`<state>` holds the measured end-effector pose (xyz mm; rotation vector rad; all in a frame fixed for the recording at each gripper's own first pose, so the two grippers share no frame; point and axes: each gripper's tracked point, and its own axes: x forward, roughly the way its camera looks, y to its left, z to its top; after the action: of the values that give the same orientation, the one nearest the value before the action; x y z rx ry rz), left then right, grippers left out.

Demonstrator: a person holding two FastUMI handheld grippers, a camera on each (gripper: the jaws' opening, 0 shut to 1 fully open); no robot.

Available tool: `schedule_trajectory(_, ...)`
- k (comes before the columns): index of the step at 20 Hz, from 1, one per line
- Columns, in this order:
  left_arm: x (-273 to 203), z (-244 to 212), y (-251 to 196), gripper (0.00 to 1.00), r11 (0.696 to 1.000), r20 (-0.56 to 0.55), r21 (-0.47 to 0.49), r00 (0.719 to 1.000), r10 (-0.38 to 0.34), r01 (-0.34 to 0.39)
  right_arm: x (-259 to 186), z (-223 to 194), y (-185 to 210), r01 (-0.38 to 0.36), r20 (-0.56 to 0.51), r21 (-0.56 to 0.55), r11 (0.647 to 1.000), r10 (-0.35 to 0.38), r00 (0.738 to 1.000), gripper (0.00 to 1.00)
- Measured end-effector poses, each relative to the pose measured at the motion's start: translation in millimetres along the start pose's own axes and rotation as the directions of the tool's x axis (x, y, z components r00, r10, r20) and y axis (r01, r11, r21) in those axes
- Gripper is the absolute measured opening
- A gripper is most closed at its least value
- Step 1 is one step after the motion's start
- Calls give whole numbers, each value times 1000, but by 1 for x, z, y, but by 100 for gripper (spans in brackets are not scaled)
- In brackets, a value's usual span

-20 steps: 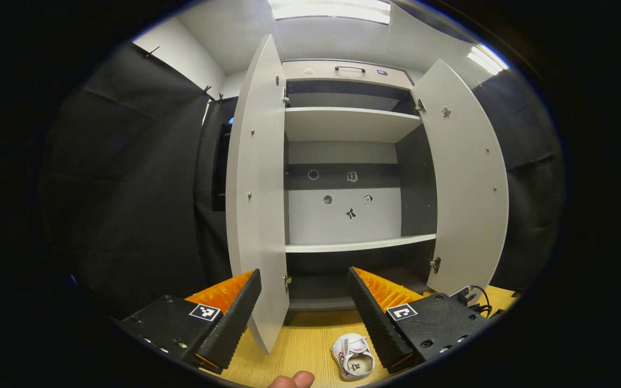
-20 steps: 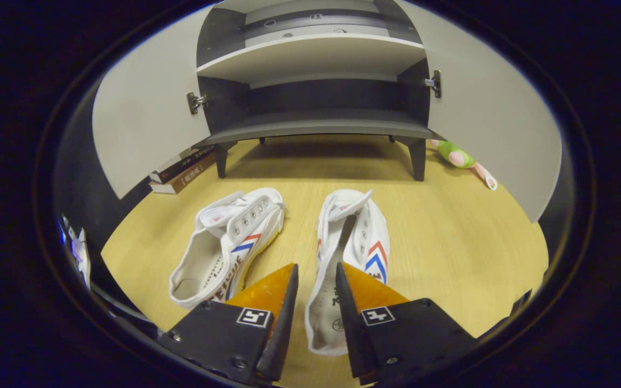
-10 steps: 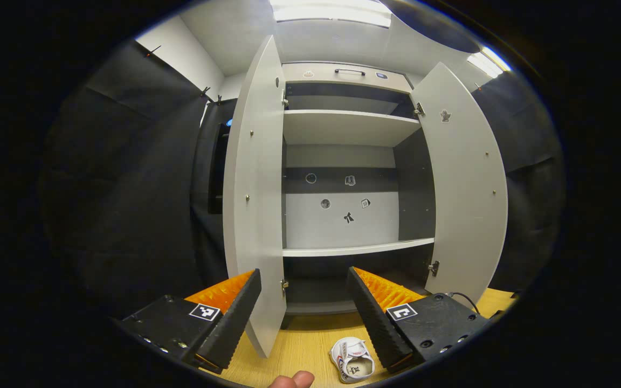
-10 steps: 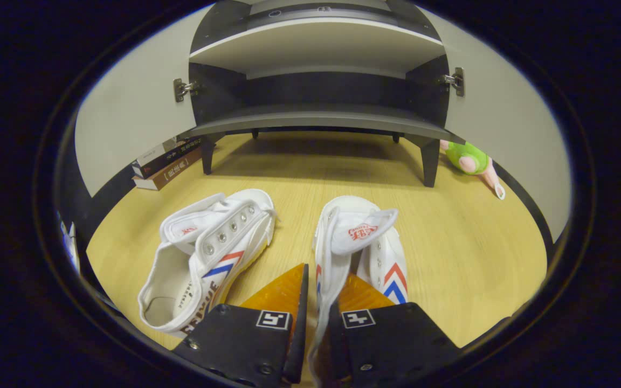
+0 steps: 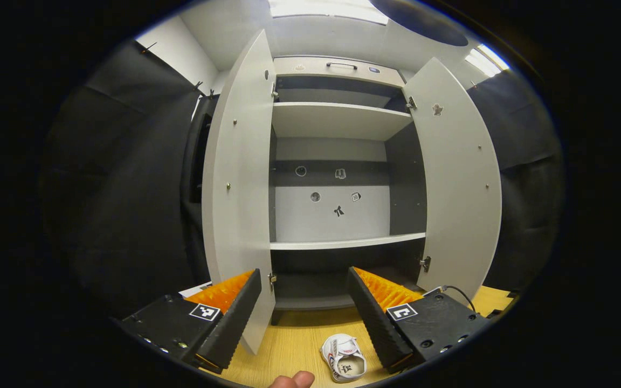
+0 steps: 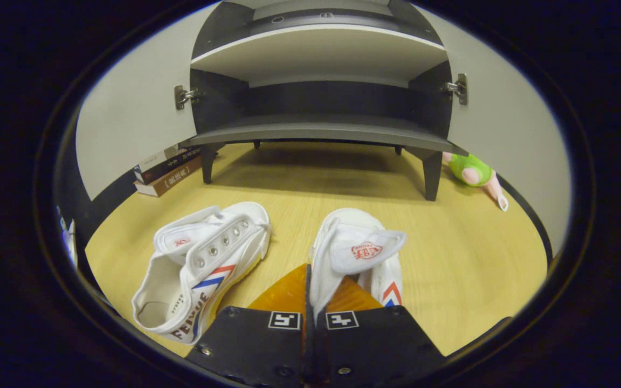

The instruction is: Grab one shoe with the right hand and put it into the shoe cabinet, grab the other shoe with the left hand and put it into the shoe cabinet; then close the right door with the right hand and the left door with the left hand.

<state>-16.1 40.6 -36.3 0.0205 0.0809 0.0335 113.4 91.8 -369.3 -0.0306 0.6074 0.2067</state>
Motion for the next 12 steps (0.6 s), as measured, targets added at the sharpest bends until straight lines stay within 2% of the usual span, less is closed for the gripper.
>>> schedule_trajectory(2,1,-1,-3,96,1000,-3,10,1000,-2,2,-13,15,-4,13,46,-18,1000,-12,999,4)
schedule_trajectory(6,3,-3,-11,96,1000,4,8,1000,-13,13,-60,67,0,3,166,-76,997,10,986,4)
schedule_trajectory(12,6,-6,-30,96,999,15,-23,999,-38,39,-142,183,18,-38,344,-181,983,99,934,4)
